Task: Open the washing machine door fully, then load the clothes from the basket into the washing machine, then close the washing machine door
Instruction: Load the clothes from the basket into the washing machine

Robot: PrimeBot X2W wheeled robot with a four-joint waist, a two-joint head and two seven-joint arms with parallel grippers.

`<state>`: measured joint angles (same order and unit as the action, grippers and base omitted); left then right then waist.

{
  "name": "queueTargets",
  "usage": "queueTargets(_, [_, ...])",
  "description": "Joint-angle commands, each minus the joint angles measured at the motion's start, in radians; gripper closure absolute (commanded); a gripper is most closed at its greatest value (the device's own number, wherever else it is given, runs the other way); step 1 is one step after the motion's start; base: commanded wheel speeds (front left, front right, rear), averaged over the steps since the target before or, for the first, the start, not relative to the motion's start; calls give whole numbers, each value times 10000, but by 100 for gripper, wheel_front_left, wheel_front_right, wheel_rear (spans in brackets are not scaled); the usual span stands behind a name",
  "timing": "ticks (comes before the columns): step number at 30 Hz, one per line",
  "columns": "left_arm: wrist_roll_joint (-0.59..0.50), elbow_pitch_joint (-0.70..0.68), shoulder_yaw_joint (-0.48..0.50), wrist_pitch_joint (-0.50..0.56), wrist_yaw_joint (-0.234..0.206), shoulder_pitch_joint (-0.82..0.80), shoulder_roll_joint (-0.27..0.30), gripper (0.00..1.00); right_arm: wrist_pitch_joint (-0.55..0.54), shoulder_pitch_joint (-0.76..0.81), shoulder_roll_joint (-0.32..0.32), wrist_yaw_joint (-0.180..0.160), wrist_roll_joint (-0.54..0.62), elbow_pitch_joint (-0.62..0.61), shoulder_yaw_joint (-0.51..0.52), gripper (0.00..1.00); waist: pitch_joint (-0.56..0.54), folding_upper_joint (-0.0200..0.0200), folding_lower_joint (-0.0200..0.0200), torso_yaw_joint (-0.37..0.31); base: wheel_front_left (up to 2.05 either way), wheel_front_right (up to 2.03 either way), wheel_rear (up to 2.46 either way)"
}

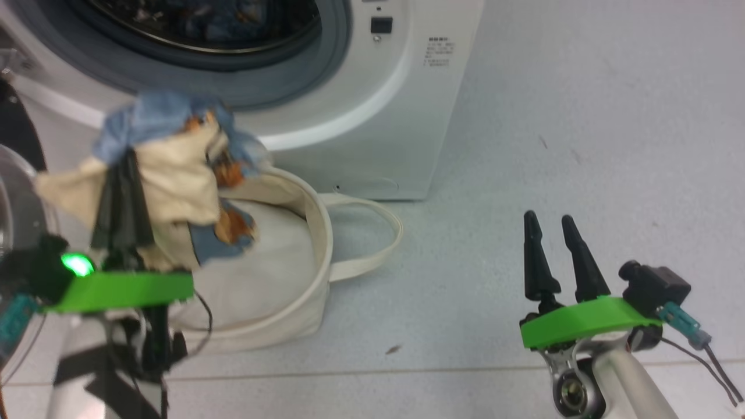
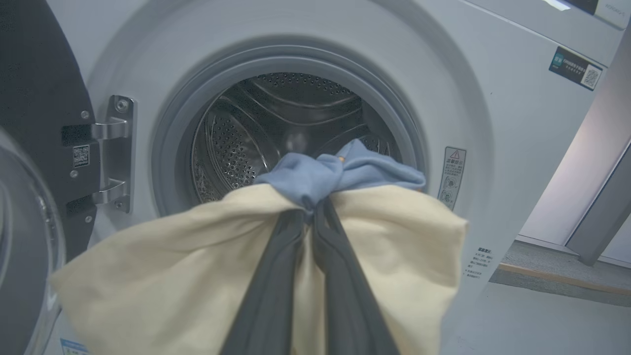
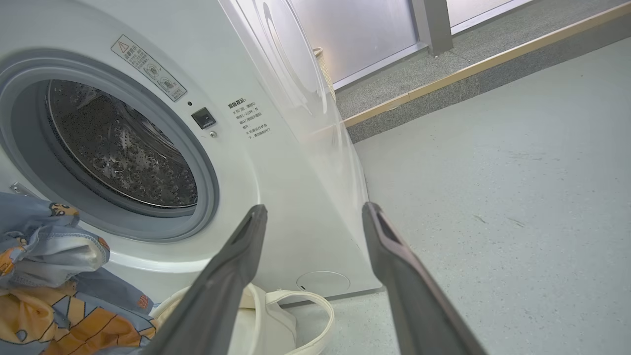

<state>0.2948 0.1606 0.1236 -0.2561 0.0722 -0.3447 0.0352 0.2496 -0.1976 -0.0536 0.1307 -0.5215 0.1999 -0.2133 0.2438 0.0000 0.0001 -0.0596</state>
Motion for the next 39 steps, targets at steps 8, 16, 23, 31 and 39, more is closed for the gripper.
queueTargets(8, [-721,111,821,-57,392,-2676,151,100,122,-873,34,0,138,-535,-330,0,1402,0,-1,-523,0,0,0])
queueTargets(16, [-1076,2121,1035,-57,541,-5994,617,100,122,-1381,34,0,156,-834,-507,0,3034,0,-1,-1122,0,0,0])
queueTargets(23, [-1565,4423,942,-57,560,-9380,1568,100,122,-1874,34,0,-97,-1199,-849,0,4709,0,-1,-1909,0,0,0])
queueTargets(31, [-2426,5655,484,-57,40,-12611,2268,100,122,-2257,34,0,-122,-1465,-927,0,6110,0,-1,-2363,0,0,0])
queueTargets(39, [-2498,6200,557,-57,-237,-12905,2340,0,122,-2343,34,0,-135,-1425,-894,0,6191,0,-1,-2320,0,0,0])
